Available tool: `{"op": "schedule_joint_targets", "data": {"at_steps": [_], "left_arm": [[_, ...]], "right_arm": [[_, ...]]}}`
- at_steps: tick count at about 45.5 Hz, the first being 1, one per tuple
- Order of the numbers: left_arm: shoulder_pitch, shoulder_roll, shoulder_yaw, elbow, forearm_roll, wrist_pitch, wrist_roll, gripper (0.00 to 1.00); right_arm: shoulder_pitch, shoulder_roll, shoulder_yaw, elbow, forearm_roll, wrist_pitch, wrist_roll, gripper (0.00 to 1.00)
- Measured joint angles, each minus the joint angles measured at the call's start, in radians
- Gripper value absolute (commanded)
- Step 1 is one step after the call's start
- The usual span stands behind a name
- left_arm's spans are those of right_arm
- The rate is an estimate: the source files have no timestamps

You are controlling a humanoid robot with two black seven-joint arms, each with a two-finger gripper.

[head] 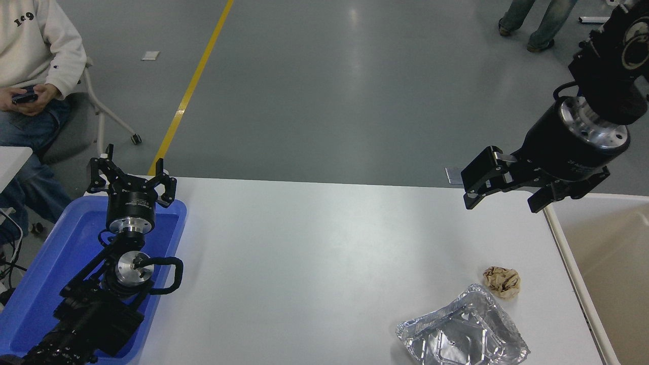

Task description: Pick up foil plate and place in dustbin

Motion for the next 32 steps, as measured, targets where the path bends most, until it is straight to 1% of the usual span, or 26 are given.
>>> {"op": "schedule_joint_targets", "data": {"at_steps": [8, 15, 25, 32], "left_arm": [[0.000, 0.000, 0.000, 0.000, 0.000, 0.000, 0.000, 0.99], [0.000, 0.000, 0.000, 0.000, 0.000, 0.000, 0.000, 0.99], [0.000, 0.000, 0.000, 0.000, 0.000, 0.000, 0.000, 0.99], [0.000, 0.000, 0.000, 0.000, 0.000, 0.000, 0.000, 0.99]], "right_arm": [[-0.002, -0.064, -0.003, 0.003, -0.045, 0.000, 0.000, 1.00], [-0.016, -0.157, 0.001, 0.004, -0.114, 0.000, 0.000, 1.00], [-0.126, -0.324, 0.046, 0.005, -0.278, 0.000, 0.001, 1.00], [-0.268, -0.448, 0.126, 0.006, -0.429, -0.018, 0.002, 1.00]]}}
